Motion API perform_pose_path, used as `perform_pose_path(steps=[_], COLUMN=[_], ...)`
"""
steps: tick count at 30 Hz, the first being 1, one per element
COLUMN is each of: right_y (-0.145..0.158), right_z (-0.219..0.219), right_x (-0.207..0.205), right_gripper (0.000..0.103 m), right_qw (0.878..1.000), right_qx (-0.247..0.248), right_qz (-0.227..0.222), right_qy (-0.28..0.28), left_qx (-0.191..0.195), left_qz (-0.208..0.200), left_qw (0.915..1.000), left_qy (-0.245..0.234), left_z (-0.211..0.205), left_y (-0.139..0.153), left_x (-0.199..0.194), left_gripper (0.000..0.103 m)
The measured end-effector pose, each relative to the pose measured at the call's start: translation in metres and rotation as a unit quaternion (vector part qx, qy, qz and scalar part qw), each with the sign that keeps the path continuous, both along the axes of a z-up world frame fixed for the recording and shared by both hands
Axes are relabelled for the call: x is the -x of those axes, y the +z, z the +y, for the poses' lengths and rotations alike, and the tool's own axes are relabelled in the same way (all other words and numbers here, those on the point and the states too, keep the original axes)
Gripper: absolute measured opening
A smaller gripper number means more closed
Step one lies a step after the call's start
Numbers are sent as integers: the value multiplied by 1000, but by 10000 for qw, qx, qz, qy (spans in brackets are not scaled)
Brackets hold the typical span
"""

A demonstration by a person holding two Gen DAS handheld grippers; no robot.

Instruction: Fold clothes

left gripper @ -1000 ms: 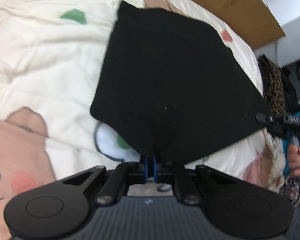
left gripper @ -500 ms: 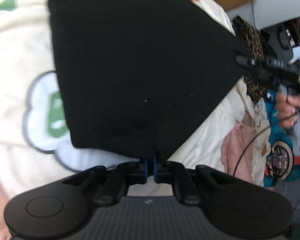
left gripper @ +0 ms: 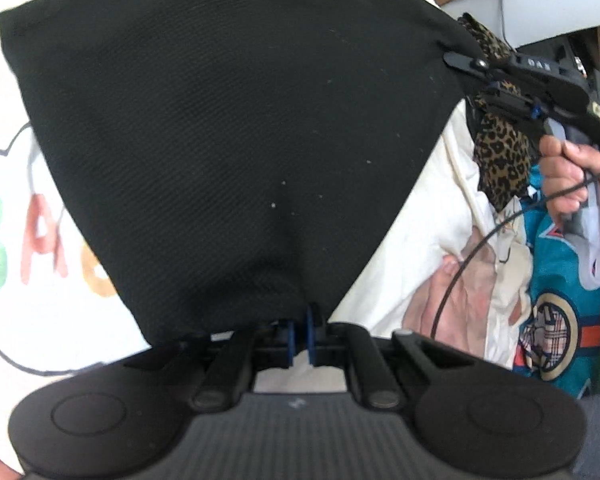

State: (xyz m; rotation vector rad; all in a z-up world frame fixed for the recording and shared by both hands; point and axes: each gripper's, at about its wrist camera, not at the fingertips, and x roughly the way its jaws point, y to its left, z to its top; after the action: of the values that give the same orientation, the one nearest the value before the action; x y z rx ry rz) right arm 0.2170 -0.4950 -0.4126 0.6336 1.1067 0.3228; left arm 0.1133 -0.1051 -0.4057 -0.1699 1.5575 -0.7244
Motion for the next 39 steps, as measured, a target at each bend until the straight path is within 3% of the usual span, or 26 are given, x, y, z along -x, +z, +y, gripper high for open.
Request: perform_pose_path(steps=[13,14,16,17,18,19,20,22,26,32,39], right_y=[4,1,-6,-6,-5,-5,-2,4,9,10,6], right_z=[-9,-9,-11,-12,-13,-14,-15,-15,-15,-14,-17], right_x=[-24,-25,-27,-26,-25,-24,-21,-18,-13,-5,3], right_gripper=[8,9,12,14,16,29,49,56,56,56,56], right_qw=[9994,9994,9991,9992,9992,9992,9991,9988,9985,9984,9980], right_qx=[163,200,234,204,169,134,130,225,331,346,339], right_qz=[-165,-82,93,101,80,59,-3,-144,-215,-173,-181], right_qy=[-240,-273,-332,-342,-353,-364,-393,-405,-382,-420,-496], left_qx=[18,15,91,193,305,359,400,353,317,320,-158], left_qz=[-69,-36,108,107,-23,-204,-363,-480,-601,-1105,-1753], left_qw=[9997,9996,9989,9982,9974,9965,9954,9945,9951,9922,9844], left_qy=[-224,-281,-443,-557,-648,-721,-788,-863,-715,-475,74], left_z=[-40,-41,-39,-36,-34,-31,-29,-28,-22,-21,0], left_y=[1,1,7,14,24,33,41,50,62,80,81], left_x=[6,6,7,9,11,13,15,14,2,-22,-57], left_gripper=[12,17,40,62,76,81,85,85,85,87,87])
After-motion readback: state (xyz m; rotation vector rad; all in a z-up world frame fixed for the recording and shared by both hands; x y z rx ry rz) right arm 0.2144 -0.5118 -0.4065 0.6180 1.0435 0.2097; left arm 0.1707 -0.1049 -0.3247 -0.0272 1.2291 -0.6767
